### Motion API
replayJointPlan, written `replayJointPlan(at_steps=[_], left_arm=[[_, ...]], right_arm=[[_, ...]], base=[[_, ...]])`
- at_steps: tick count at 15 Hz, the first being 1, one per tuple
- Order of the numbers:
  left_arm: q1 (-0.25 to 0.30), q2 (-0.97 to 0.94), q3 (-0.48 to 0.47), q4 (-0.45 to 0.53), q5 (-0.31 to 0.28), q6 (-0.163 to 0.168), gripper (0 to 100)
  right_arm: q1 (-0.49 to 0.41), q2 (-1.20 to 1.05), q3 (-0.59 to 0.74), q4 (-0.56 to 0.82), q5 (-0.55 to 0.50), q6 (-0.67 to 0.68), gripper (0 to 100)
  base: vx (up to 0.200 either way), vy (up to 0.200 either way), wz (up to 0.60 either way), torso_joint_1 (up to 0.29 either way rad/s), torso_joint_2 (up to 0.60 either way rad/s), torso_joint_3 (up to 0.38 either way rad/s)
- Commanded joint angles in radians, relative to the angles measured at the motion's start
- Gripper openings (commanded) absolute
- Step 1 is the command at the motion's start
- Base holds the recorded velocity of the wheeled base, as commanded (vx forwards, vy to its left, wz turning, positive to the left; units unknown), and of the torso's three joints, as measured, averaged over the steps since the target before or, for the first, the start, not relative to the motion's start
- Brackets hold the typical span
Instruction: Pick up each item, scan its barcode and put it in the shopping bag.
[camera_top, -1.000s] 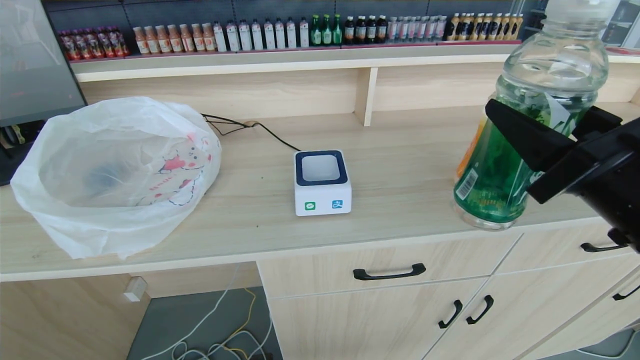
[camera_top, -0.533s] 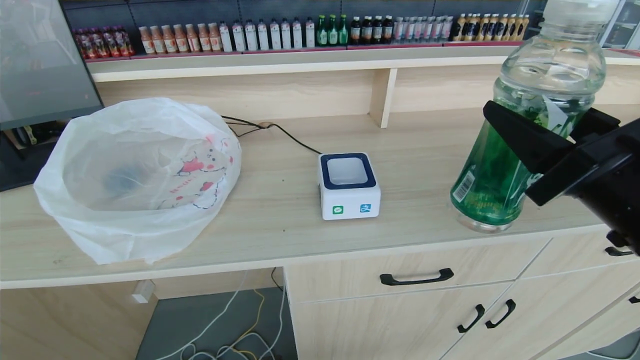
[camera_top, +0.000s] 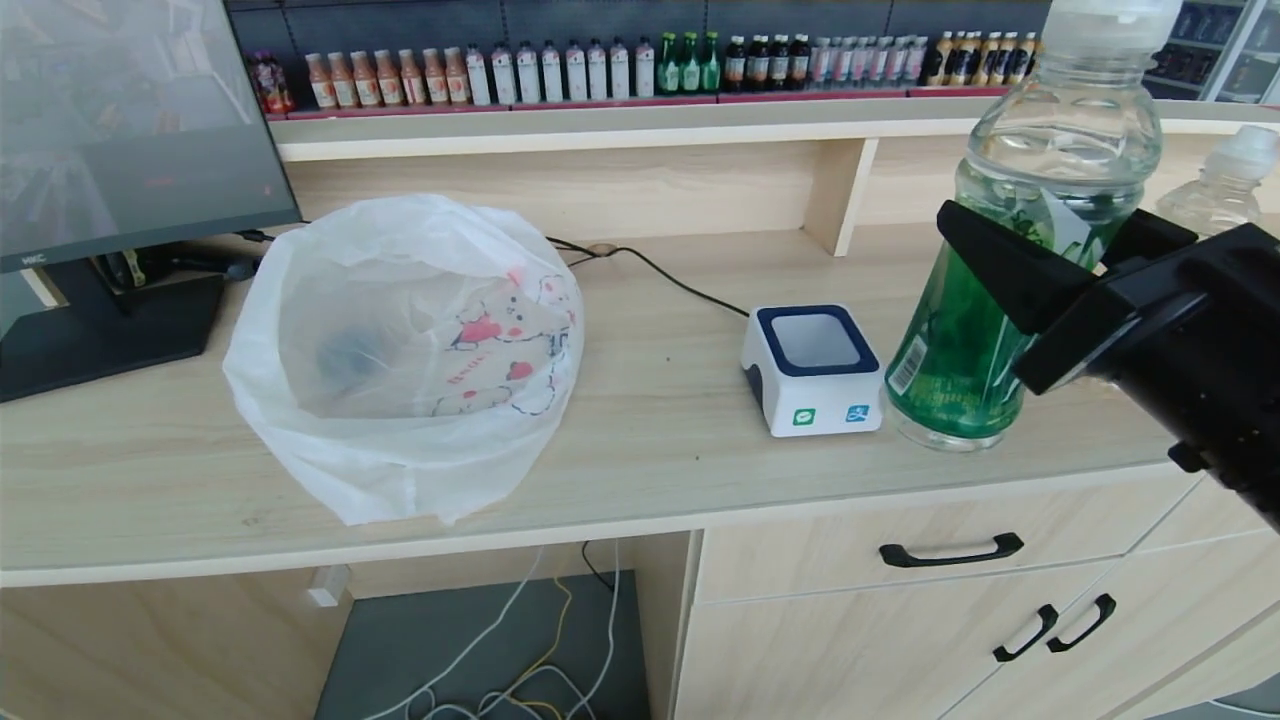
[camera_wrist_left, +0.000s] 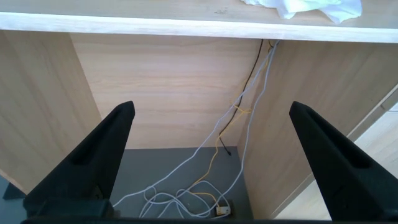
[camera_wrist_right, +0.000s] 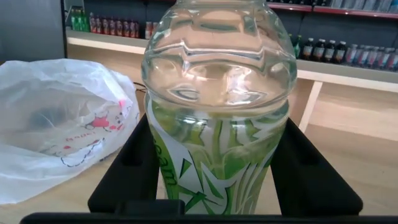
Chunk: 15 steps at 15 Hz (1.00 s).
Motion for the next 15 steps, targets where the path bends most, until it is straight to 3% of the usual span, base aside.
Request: replayJointPlan(at_steps=[1,8,11,15], left_arm=[[0.0,0.0,0.0,0.0,0.0,0.002,100],[0.0,0.0,0.0,0.0,0.0,0.002,100],[0.0,0.0,0.0,0.0,0.0,0.0,100],[0.0,0.0,0.0,0.0,0.0,-0.002,100]], right_arm=[[0.0,0.011,-0.007,0.0,-0.014,-0.004,0],[0.001,0.046,-0.143,0.006,-0.045,-0.155,0],[0.001,0.062,-0.186,0.086,-0.037,-0.215,0],[-0.005,0.106,-0.277,0.251,0.151,-0.416,0]], base=[[0.0,0.0,0.0,0.0,0.0,0.0],[0.0,0.0,0.0,0.0,0.0,0.0],[0.0,0.0,0.0,0.0,0.0,0.0],[0.0,0.0,0.0,0.0,0.0,0.0]])
